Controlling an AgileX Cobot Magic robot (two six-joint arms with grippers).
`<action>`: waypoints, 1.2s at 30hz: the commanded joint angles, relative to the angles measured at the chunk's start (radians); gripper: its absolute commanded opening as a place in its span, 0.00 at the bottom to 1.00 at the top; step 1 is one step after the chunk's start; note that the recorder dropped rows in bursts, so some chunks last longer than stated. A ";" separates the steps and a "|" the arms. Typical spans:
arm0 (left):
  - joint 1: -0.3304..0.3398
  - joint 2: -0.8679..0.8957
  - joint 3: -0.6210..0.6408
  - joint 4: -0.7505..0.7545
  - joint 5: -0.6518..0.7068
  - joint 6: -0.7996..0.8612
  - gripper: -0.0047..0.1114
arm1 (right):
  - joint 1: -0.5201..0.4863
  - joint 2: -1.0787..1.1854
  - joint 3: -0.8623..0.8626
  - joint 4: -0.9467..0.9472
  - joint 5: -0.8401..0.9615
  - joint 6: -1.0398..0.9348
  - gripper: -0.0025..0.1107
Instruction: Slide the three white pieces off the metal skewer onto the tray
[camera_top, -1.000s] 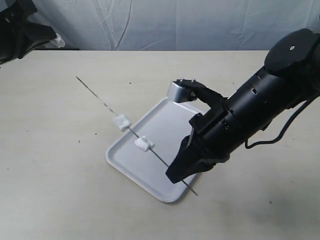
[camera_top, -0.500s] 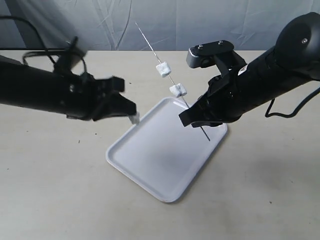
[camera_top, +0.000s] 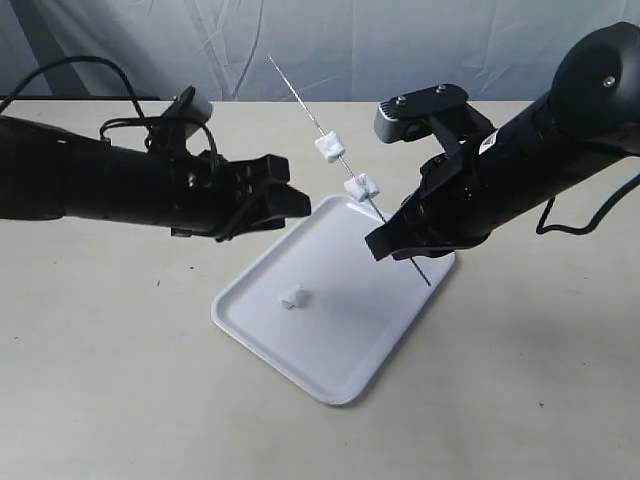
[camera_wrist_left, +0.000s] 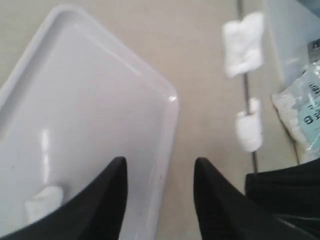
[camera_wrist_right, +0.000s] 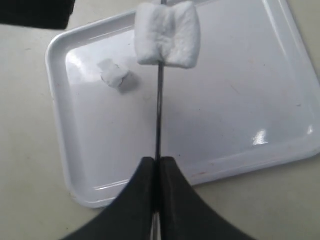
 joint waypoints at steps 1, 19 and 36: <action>-0.003 -0.013 -0.033 -0.044 0.058 0.042 0.35 | -0.002 -0.010 -0.007 -0.007 0.012 0.005 0.02; -0.003 -0.029 -0.107 -0.044 0.002 0.058 0.34 | -0.002 -0.010 -0.007 0.166 0.116 -0.042 0.02; 0.023 -0.034 -0.115 -0.044 -0.045 -0.031 0.46 | -0.002 -0.010 -0.043 0.377 0.093 -0.196 0.02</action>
